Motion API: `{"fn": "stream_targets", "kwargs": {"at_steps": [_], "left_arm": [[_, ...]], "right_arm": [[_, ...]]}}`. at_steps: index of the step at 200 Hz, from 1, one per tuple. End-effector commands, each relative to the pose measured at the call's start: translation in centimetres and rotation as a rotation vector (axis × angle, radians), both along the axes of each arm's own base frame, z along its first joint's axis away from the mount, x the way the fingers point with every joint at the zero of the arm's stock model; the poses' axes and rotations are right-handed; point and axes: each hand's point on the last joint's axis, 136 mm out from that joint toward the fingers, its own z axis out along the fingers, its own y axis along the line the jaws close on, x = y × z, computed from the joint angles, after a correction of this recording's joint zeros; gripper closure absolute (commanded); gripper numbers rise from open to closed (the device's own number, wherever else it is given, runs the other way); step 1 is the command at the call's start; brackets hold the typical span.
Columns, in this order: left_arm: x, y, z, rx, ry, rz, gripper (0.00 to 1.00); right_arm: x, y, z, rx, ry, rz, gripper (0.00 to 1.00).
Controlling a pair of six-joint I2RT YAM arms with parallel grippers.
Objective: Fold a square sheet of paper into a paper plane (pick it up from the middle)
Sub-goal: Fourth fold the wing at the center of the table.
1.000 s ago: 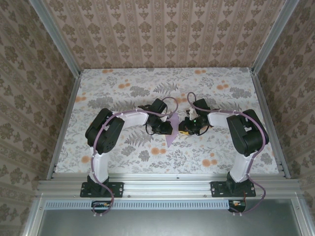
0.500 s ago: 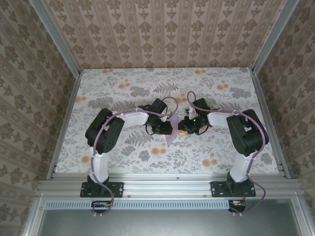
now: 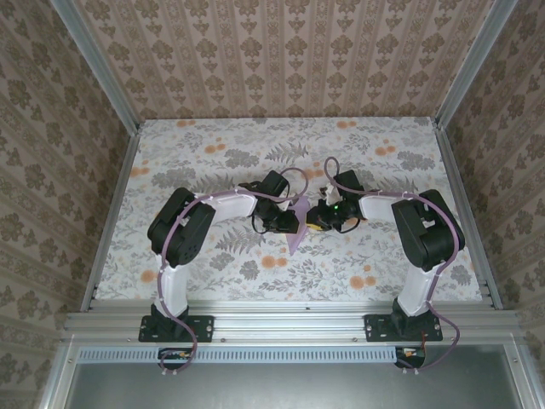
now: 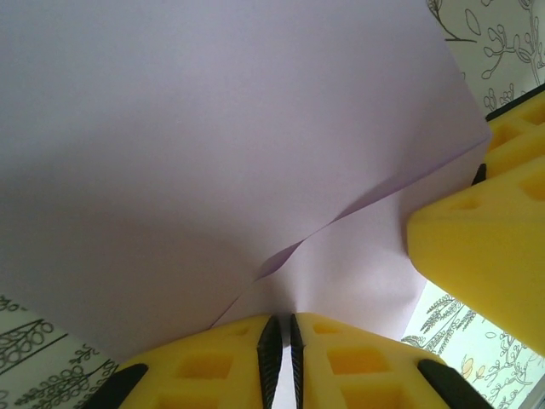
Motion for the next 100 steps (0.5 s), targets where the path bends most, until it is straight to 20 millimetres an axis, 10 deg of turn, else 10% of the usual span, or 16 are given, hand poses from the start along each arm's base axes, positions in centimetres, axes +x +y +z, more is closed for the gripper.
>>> {"fn": "stream_targets", "kwargs": {"at_steps": [1, 100], "left_arm": [[-2.4, 4.2, -5.0, 0.217, 0.089, 0.014, 0.8], [-1.3, 3.3, 0.2, 0.128, 0.026, 0.037, 0.76]], "right_arm": [[-0.4, 0.4, 0.0, 0.014, 0.006, 0.016, 0.87], [-0.7, -0.6, -1.9, -0.067, 0.028, 0.032, 0.98]]}}
